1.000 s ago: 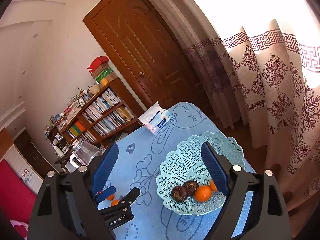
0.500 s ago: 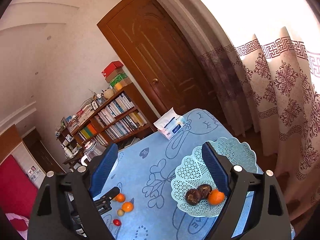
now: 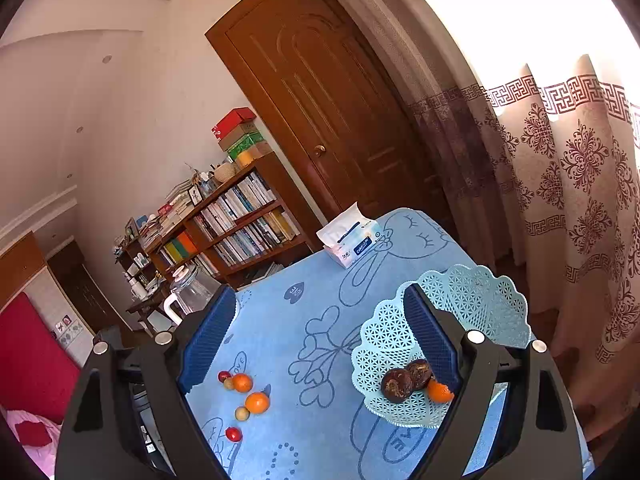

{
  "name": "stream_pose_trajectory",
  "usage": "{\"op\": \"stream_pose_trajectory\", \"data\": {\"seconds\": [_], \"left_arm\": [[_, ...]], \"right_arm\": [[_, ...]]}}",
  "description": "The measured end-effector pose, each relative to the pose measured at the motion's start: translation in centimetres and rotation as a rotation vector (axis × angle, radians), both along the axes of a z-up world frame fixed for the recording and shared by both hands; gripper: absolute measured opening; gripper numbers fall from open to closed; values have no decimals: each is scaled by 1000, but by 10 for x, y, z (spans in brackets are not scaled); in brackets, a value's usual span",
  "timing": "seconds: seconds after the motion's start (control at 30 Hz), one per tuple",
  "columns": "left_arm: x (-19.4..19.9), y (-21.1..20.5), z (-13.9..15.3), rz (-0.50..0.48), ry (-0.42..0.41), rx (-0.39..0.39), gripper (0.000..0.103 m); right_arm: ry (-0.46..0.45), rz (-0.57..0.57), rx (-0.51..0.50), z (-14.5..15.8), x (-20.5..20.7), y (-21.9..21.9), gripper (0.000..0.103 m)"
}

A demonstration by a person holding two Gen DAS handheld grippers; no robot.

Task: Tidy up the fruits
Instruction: 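Withdraw both tools from the basket toward the loose fruits, then close the left tool around a loose orange on the cloth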

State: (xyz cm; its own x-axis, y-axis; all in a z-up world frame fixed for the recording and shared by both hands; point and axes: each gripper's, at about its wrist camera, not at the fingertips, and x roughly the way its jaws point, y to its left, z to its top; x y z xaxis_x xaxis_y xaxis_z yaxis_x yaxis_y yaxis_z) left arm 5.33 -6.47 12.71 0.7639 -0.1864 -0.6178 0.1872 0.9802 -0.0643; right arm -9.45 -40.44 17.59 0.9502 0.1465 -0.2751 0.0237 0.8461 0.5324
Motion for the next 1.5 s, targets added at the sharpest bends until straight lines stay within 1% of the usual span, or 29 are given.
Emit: {"op": "stream_pose_trajectory", "data": {"seconds": [0.2,0.37,0.5,0.67,0.8,0.93,1.07,1.17,1.27,1.33,1.4,1.5], "left_arm": [[19,10,-17,34,51,15,93],[40,16,-37,58,140,11,93],[53,19,-52,62,203,-19,93],[63,17,-65,56,245,-24,92],[67,14,-69,45,259,-24,90],[73,9,-73,20,273,-12,86],[79,5,-78,-2,287,4,78],[84,3,-82,-21,294,7,72],[86,2,-83,-41,290,1,69],[87,0,-84,-46,288,10,65],[88,-1,-86,-51,292,17,59],[89,-1,-88,-50,292,26,56]], "right_arm": [[14,37,-25,-3,5,13,87],[31,54,-33,-8,10,20,87],[50,72,-40,-12,14,28,87],[69,105,-62,-17,19,39,87],[88,136,-78,-23,26,51,87],[110,169,-98,-28,30,64,87],[120,191,-118,-31,32,73,87],[124,198,-123,-32,34,75,87],[131,200,-124,-34,35,76,87],[136,202,-125,-35,37,77,87],[139,205,-128,-36,38,77,87],[143,212,-135,-37,39,79,87]]}}
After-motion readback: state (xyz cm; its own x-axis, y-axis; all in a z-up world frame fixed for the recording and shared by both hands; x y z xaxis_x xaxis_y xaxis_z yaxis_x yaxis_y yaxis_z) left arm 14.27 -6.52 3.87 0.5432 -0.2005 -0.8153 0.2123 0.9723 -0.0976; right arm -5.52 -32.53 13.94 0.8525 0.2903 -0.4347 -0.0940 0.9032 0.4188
